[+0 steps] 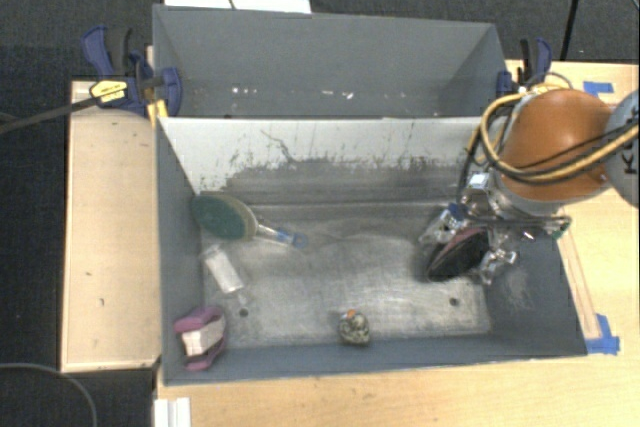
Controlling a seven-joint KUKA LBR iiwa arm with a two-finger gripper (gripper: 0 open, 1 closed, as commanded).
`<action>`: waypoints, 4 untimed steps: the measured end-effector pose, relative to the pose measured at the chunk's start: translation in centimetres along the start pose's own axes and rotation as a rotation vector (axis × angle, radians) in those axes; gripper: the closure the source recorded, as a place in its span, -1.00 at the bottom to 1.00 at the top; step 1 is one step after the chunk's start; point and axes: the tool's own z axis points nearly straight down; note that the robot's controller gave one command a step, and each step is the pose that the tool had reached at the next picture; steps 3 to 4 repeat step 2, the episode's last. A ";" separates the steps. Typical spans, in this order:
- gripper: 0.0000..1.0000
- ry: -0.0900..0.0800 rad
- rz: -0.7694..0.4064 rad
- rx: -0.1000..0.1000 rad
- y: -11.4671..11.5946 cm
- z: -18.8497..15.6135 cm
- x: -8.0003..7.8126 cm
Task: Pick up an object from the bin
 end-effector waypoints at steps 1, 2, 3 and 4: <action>1.00 -0.003 0.006 0.003 -0.1 -0.4 -0.2; 1.00 0.001 -0.030 0.005 -0.6 -13.4 0.8; 1.00 0.001 -0.030 0.005 -0.6 -13.4 0.8; 1.00 0.001 -0.030 0.005 -0.6 -13.4 0.8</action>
Offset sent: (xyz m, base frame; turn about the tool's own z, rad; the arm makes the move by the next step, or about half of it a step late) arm 0.0000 0.0000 0.0000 0.0000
